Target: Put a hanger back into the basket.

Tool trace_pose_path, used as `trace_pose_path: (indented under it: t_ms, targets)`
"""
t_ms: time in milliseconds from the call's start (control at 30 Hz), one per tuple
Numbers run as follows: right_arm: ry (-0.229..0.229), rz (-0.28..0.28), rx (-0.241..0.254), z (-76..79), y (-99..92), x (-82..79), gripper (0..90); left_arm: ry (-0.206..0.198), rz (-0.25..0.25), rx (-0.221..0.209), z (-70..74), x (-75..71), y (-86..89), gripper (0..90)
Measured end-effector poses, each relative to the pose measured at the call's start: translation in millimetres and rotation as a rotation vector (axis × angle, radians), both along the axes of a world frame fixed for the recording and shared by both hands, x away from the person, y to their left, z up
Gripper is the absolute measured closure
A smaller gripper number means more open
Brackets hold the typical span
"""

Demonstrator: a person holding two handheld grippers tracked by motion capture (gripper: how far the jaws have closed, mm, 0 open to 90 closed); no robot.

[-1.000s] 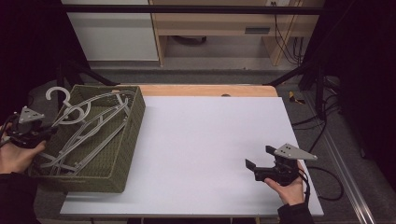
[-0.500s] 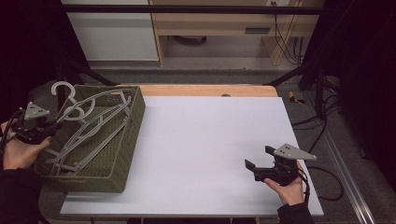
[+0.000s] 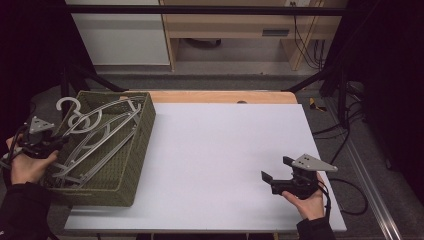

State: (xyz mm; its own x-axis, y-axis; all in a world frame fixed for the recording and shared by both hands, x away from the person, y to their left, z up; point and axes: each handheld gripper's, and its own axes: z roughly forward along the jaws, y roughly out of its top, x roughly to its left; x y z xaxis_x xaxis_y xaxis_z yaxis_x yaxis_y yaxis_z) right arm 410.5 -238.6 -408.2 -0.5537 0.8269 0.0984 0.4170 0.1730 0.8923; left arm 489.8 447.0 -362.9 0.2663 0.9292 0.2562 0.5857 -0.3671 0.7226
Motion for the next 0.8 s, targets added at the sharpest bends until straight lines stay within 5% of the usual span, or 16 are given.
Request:
trace_pose_path:
  t_ms: [167,367,800]
  targets:
    - [0.001,-0.001,0.001,-0.2,-0.2,0.2,6.4,0.001,-0.018,0.003,-6.4,0.3,5.3,81.9]
    - [0.004,-0.002,0.004,-0.6,0.8,0.0,6.3,0.049,-0.056,0.006,-11.4,0.7,2.0,82.2]
    - [-0.001,-0.002,0.004,0.3,1.0,-0.1,6.0,0.198,-0.06,0.019,-36.7,5.0,-1.9,75.9]
